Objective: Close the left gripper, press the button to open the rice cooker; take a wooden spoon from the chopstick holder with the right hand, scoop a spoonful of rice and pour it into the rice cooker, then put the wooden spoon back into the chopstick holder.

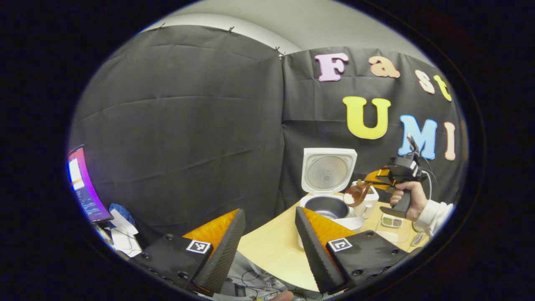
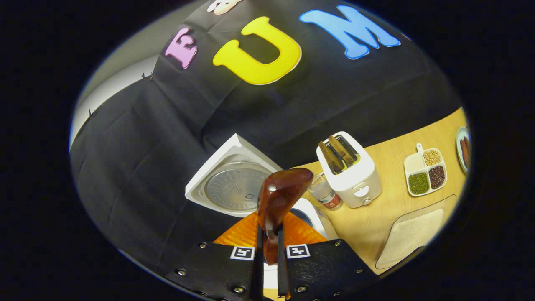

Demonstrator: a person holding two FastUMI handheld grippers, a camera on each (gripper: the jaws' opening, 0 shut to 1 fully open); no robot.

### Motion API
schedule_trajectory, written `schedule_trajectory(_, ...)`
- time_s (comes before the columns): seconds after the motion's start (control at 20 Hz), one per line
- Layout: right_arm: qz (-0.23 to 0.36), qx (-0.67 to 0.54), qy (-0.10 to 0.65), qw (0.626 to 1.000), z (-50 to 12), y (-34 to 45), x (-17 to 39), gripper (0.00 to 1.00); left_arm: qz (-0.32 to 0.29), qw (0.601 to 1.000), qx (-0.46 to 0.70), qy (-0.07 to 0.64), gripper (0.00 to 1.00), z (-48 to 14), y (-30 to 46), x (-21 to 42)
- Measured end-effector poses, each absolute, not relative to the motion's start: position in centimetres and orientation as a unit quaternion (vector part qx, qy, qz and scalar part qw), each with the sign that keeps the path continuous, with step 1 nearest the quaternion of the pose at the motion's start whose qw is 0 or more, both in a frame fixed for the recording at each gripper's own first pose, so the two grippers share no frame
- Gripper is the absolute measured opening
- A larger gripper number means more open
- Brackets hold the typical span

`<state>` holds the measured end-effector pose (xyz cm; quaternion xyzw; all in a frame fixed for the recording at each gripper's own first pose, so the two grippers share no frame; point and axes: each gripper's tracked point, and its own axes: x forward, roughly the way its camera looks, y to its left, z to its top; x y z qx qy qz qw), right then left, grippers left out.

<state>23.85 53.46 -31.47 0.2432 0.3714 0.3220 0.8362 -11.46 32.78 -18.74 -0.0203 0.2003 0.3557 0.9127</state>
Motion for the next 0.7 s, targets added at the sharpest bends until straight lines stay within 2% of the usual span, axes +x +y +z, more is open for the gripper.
schedule_trajectory(0.15, 0.329, 0.205, 0.372, 0.843, -33.6, 56.2, 24.1, 0.13, 0.360, 0.910, -0.021, 0.205, 0.87, -19.3, 33.6, -11.9)
schedule_trajectory(0.2, 0.332, 0.188, 0.366, 0.849, -34.2, 56.7, 24.1, 0.13, 0.361, 0.909, -0.023, 0.206, 0.89, -19.4, 33.6, -12.0)
schedule_trajectory(0.3, 0.340, 0.143, 0.344, 0.863, -35.0, 58.0, 24.5, 0.13, 0.363, 0.908, -0.030, 0.207, 0.87, -19.5, 33.7, -12.2)
schedule_trajectory(0.4, 0.351, 0.106, 0.324, 0.872, -35.5, 59.3, 24.4, 0.13, 0.367, 0.906, -0.037, 0.209, 0.89, -19.8, 33.8, -12.3)
schedule_trajectory(0.45, 0.358, 0.090, 0.321, 0.872, -35.8, 59.9, 24.1, 0.13, 0.369, 0.904, -0.039, 0.211, 0.87, -19.9, 33.9, -12.3)
schedule_trajectory(0.7, 0.382, -0.001, 0.278, 0.881, -36.8, 61.4, 23.2, 0.13, 0.378, 0.899, -0.038, 0.216, 0.87, -20.0, 33.8, -12.6)
